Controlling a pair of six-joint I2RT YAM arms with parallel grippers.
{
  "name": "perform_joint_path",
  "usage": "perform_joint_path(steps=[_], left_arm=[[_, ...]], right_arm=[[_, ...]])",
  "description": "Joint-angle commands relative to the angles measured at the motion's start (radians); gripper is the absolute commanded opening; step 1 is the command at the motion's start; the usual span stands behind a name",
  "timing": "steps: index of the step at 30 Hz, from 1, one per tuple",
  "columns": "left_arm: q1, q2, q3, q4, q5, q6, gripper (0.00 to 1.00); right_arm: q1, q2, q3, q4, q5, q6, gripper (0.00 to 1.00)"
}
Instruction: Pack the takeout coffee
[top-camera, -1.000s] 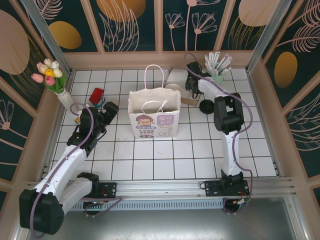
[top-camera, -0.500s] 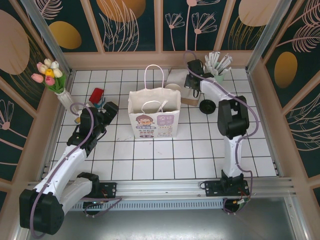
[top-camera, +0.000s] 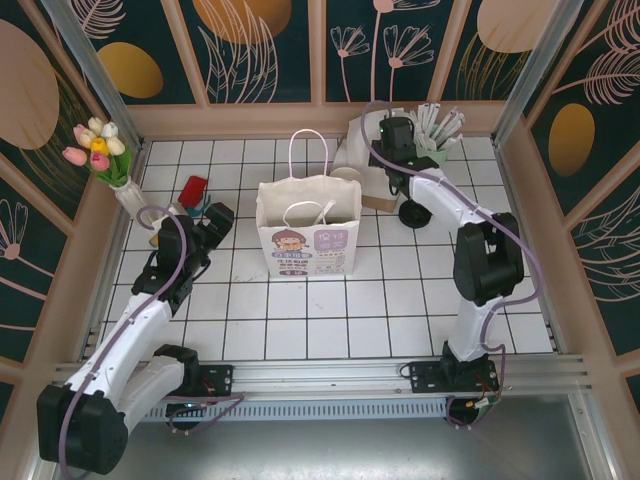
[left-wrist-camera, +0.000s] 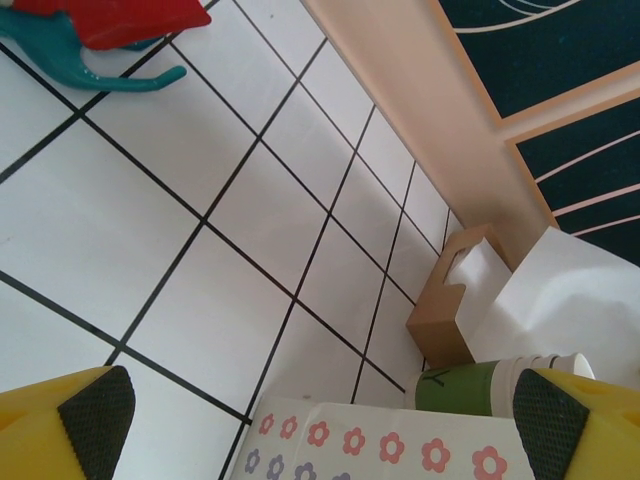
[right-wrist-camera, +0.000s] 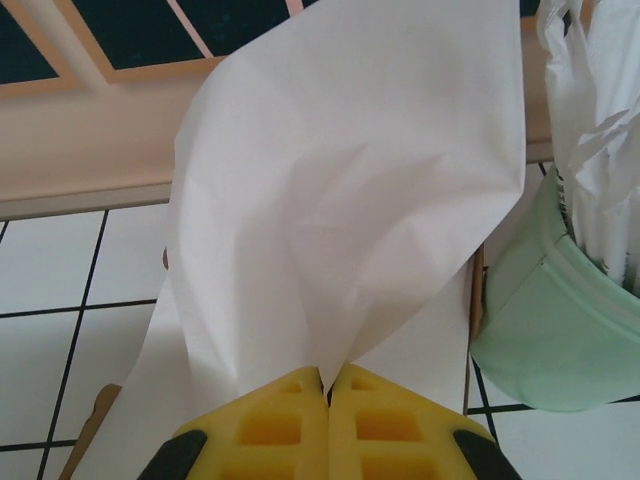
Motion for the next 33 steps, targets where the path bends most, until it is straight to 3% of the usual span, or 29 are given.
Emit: perform_joint_path(steps=[1,11,16,21,29,33], left_arm=[[0.001,-0.020,0.027,0.021,-0.025,0.032,0.99],[0.002,-0.067,0.145,0.120,0.051,0.280,0.99],[0.001,-0.035,0.261,0.153,0.205,0.468,0.99],[0.002,0.023,0.337,0.132,0.392,0.561,0.99],[0.002,0.133,0.459,-0.084,0.283,0.495,0.99],[0.002,0.152,0.464,-0.152,0.249,0.464,0.99]], right_arm=[[0.010,-0.098,-0.052,0.152,0.054,-0.053,0.00],[0.022,-0.372,-0.212,0.329,-0.033,-0.217,0.00],[0.024,-0.506,-0.240,0.330,-0.136,-0.291,0.00],[0.028,-0.614,-0.269,0.340,-0.236,-0.356,0.00],[0.086,-0.731,-0.224,0.276,-0.369,-0.485,0.00],[0.175,-0.722,-0.172,0.177,-0.388,-0.598,0.00]])
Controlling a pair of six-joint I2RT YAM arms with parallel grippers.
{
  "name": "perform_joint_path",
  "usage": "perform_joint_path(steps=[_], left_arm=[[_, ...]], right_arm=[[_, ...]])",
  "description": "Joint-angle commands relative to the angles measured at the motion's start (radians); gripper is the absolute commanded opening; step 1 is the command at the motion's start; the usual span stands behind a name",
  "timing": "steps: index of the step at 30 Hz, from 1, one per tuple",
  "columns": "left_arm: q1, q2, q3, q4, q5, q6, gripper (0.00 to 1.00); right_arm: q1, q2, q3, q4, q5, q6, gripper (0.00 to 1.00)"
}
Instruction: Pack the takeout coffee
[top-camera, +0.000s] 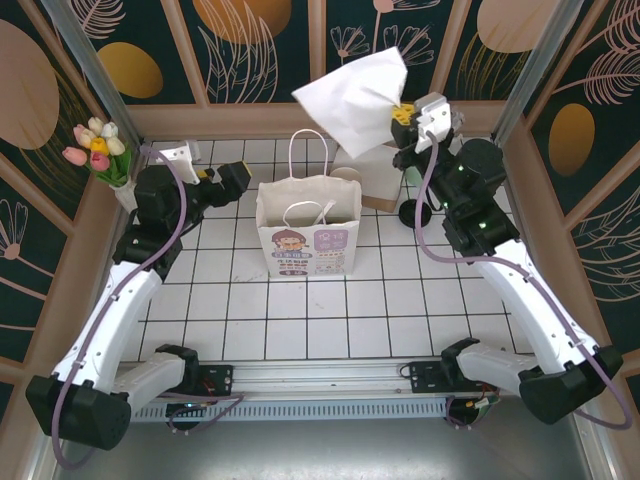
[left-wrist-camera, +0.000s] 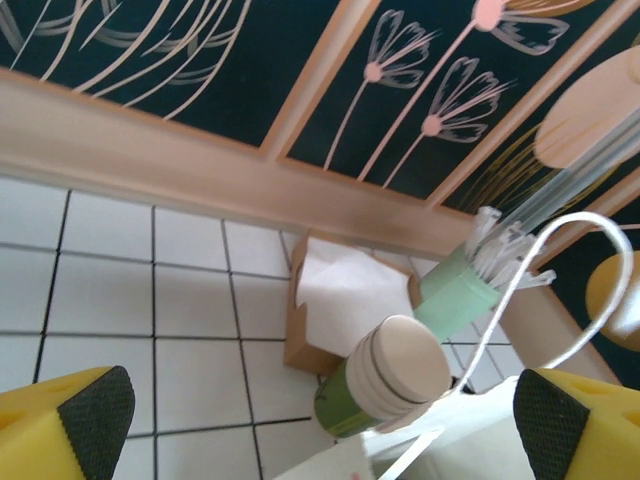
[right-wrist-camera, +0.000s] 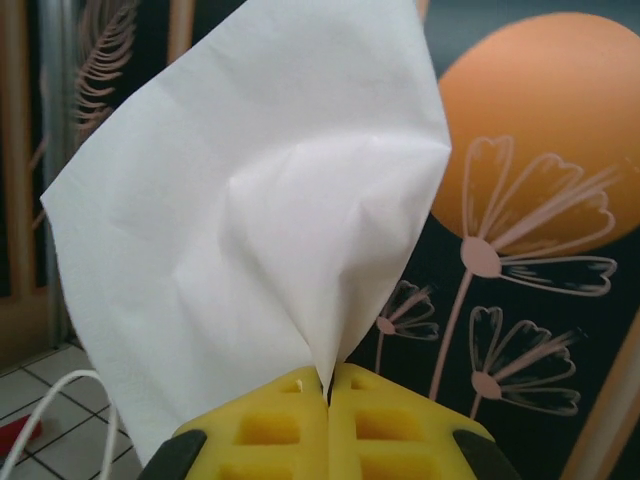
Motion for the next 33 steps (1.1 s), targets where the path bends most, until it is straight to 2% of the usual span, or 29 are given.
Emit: perform_joint_path(steps=[1,5,8,12,19,29,33], left_arm=[[0.001,0.009,0.032,-0.102,-0.020,-0.025,0.99],[0.002,0.009,0.044,-0.168,0.041,-0.024,0.98],[0.001,-0.017,0.028,-0.192,-0.003,-0.024,0.99],[0.001,-0.065,-0.017,-0.161,-0.046,-0.024,0.99],[0.001,-0.061,-0.026,-0.149,-0.030,-0.040,0.98],[0.001,-0.044,-0.029,-0.149,-0.043,-0.046,0.99],[0.001,-0.043,-0.027,-0.139,-0.085,-0.062,0.99]], right_arm=[[0.085,0.001,0.058,-0.086,-0.056,-0.148,0.00],[0.192,0.055,0.156,-0.238,0.011,-0.235,0.00],[0.274,0.104,0.233,-0.355,0.130,-0.286,0.00],[0.356,0.163,0.319,-0.482,0.228,-0.307,0.00],[0.463,0.292,0.440,-0.627,0.531,-0.326,0.00],[0.497,0.292,0.434,-0.724,0.535,-0.337,0.00],[0.497,0.293,0.460,-0.800,0.413,-0.326,0.00]])
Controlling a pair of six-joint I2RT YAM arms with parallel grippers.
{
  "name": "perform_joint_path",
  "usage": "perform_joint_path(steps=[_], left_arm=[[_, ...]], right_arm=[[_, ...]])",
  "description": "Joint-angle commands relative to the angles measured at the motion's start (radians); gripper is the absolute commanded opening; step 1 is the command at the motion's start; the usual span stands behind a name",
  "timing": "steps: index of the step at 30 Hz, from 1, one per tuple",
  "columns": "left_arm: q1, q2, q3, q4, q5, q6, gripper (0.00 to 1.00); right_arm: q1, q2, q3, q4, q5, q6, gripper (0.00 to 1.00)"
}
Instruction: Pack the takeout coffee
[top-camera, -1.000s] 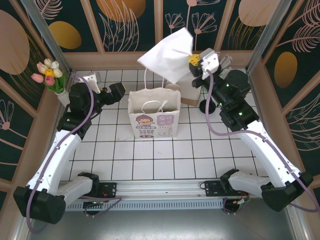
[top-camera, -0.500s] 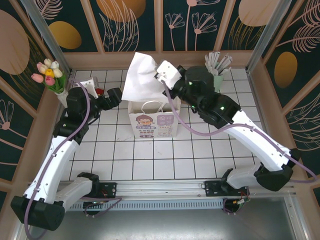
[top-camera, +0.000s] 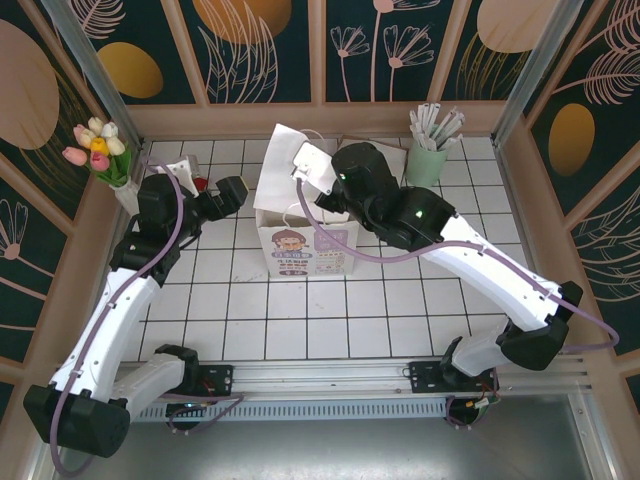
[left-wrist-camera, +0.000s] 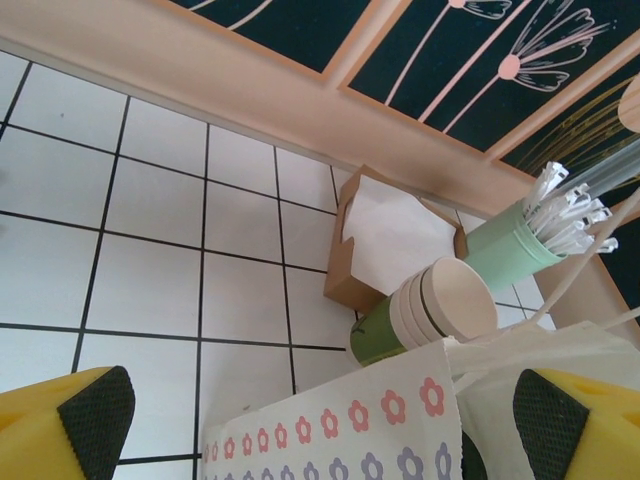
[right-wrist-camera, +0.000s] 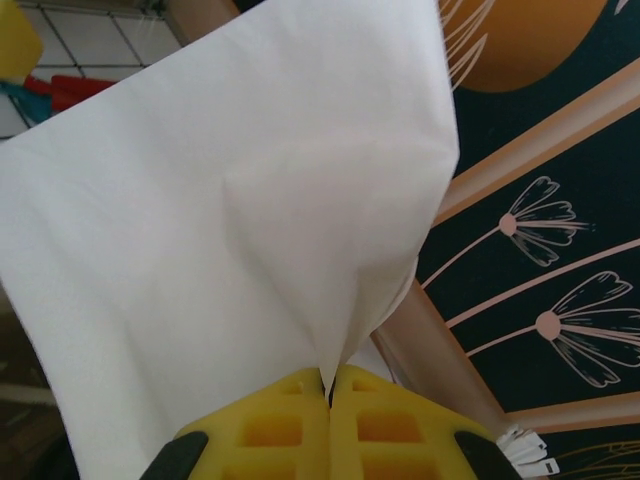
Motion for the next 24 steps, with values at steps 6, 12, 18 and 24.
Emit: perform_joint_path(steps=[6,12,18,24], left_arm=[[0.001,0.017,0.001,0.046,-0.022,-0.035,0.99],[0.001,0.028,0.008,0.045,0.000,-0.037,0.98],[0.002,0.034,-0.001,0.060,0.014,-0.051,0.98],[0.002,0.048,0.007,0.066,0.035,-0.061,0.99]], right_arm=[[-0.007,-0.013,0.065,-0.152,-0.196,0.011,0.00],[-0.059,-0.028,0.083,-0.195,-0.204,-0.006,0.00],[-0.138,-0.036,0.117,-0.268,-0.355,-0.009,0.00],[-0.169,-0.053,0.150,-0.307,-0.458,-0.032,0.00]])
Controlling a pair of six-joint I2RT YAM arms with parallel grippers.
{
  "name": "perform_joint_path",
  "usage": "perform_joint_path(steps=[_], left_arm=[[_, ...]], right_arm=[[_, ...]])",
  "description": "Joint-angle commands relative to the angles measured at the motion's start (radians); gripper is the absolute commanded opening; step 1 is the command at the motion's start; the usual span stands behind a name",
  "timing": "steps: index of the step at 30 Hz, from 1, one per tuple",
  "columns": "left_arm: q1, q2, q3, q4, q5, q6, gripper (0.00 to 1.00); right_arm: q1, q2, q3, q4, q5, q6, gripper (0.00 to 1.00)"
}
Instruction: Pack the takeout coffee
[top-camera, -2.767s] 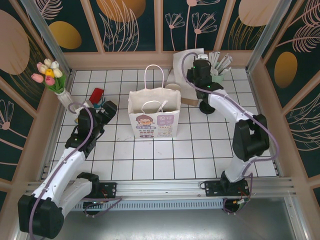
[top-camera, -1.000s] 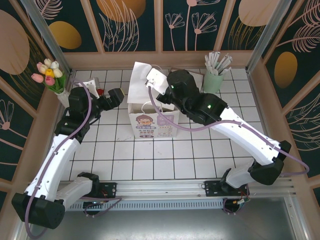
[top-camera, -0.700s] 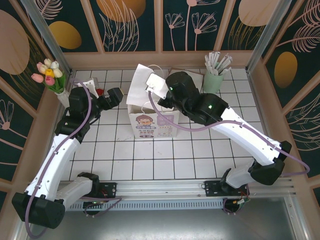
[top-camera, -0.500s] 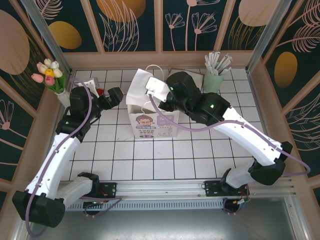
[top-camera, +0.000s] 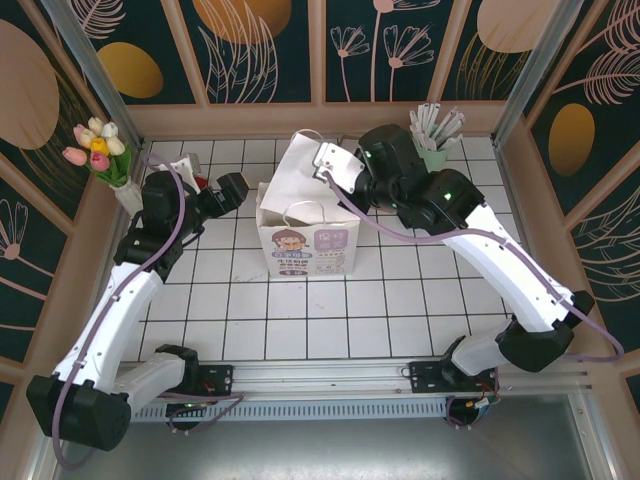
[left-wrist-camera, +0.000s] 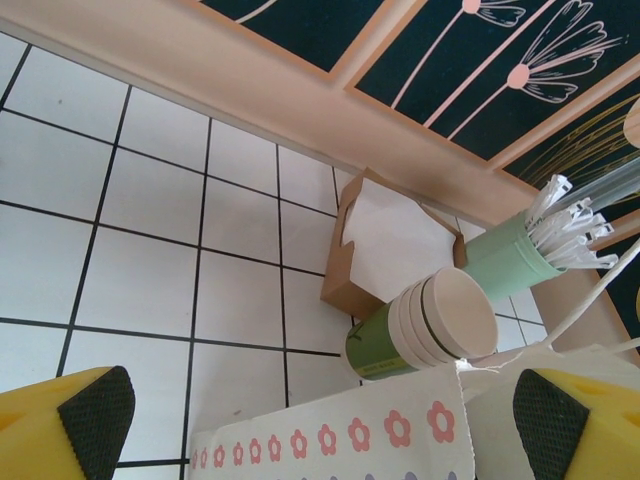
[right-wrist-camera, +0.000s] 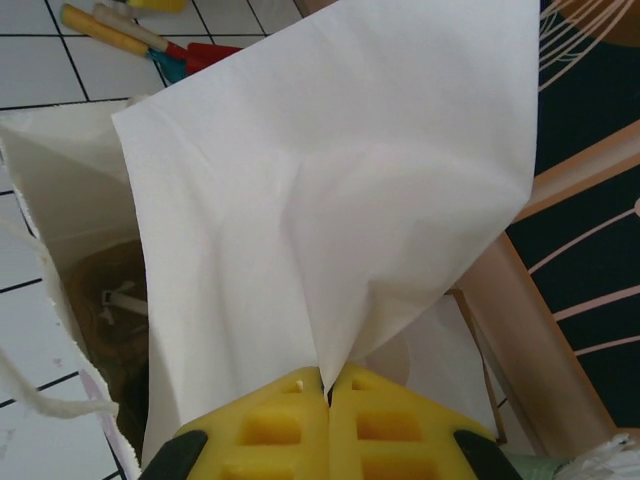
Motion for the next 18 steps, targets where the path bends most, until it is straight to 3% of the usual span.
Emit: perform_joint_path(steps=[1,5,18], left_arm=[[0.001,0.012,0.010,0.037,0.028,-0.016,0.98],[0.001,0.021,0.013,0.045,0.041,-0.030,0.99],[0.002,0.033,-0.009,0.070,0.110,-0.069,0.99]], right_arm=[[-0.026,-0.046,0.039,-0.040,-0.121,-0.028,0.00],[-0.036,-0.019,0.028,-0.067,-0.215,-0.032,0.00],[-0.064,0.126,0.102,-0.201,-0.305,-0.072,0.00]])
